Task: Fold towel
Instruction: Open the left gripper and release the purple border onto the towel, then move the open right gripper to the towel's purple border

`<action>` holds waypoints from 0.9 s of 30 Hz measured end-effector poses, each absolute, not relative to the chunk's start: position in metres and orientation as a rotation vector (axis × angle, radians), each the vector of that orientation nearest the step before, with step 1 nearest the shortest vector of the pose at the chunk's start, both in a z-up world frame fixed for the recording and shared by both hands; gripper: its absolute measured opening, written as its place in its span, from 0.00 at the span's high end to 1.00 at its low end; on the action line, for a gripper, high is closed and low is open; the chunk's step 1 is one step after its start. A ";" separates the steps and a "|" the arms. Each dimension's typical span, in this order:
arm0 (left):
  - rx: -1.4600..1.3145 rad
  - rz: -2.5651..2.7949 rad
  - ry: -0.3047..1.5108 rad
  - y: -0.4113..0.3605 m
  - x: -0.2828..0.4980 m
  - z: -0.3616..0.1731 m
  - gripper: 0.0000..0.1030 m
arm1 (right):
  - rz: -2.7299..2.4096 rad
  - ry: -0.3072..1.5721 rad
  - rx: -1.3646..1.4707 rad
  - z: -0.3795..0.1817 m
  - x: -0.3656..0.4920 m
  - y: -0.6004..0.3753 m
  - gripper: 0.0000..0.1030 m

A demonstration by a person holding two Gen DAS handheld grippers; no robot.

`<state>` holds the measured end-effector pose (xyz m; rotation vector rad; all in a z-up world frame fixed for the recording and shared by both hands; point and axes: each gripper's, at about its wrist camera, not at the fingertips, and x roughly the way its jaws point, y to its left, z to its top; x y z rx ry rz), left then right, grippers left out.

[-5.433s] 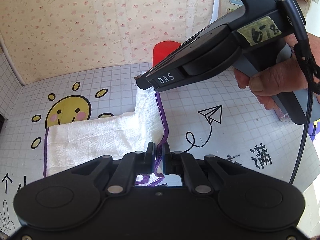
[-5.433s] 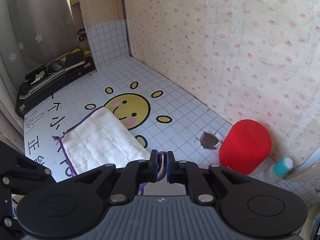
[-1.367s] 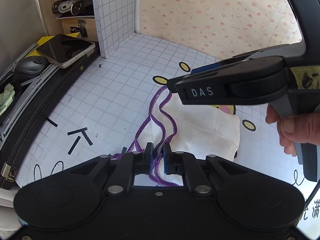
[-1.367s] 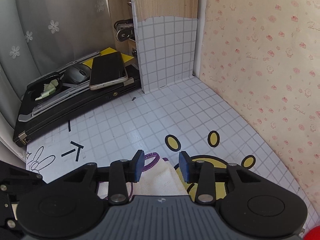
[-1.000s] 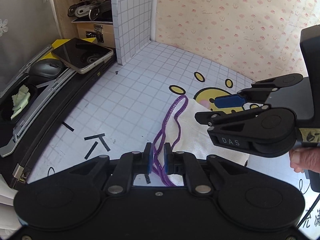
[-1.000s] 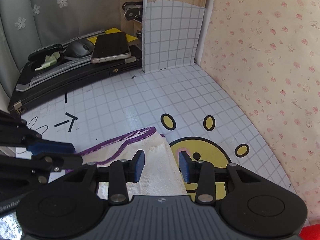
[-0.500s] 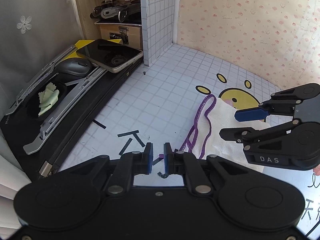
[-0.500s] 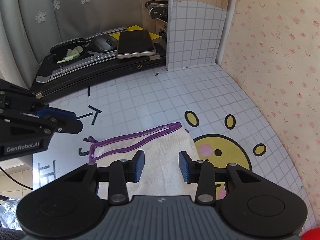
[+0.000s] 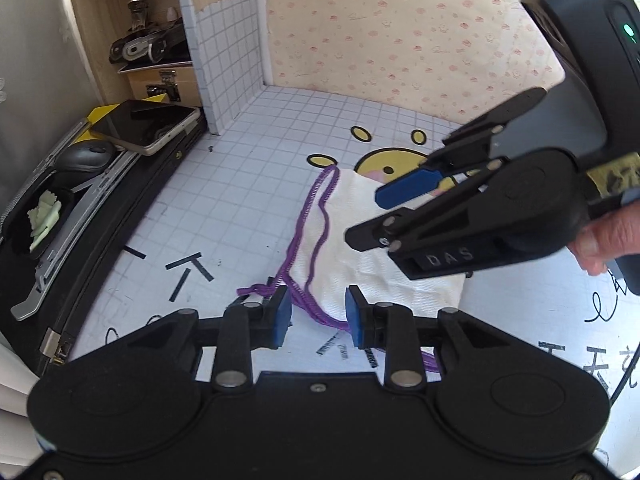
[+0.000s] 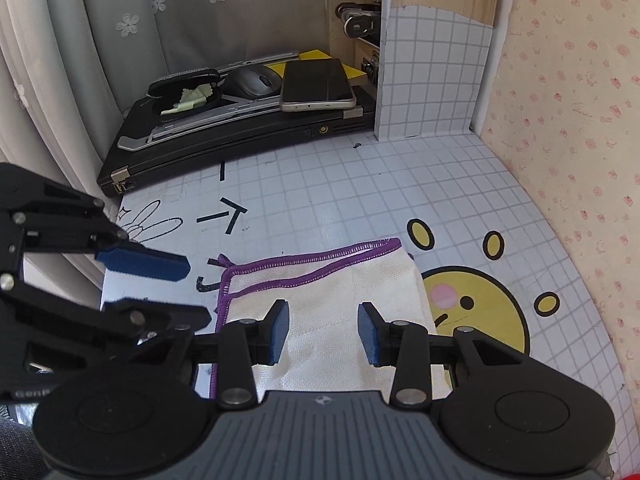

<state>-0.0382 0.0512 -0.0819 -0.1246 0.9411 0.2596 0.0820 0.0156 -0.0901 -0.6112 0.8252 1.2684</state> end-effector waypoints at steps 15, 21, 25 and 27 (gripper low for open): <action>0.000 0.211 0.935 0.033 -0.048 -0.082 0.33 | 1.332 0.953 -0.463 -0.081 0.095 0.022 0.63; -0.001 0.161 0.927 0.015 -0.039 -0.083 0.33 | 1.336 0.936 -0.517 -0.081 0.094 0.028 0.62; -0.007 0.157 0.926 0.008 -0.034 -0.084 0.33 | 1.378 0.935 -0.536 -0.081 0.091 0.031 0.62; 0.003 0.155 0.929 0.007 -0.033 -0.086 0.32 | 1.381 0.902 -0.573 -0.081 0.087 0.033 0.62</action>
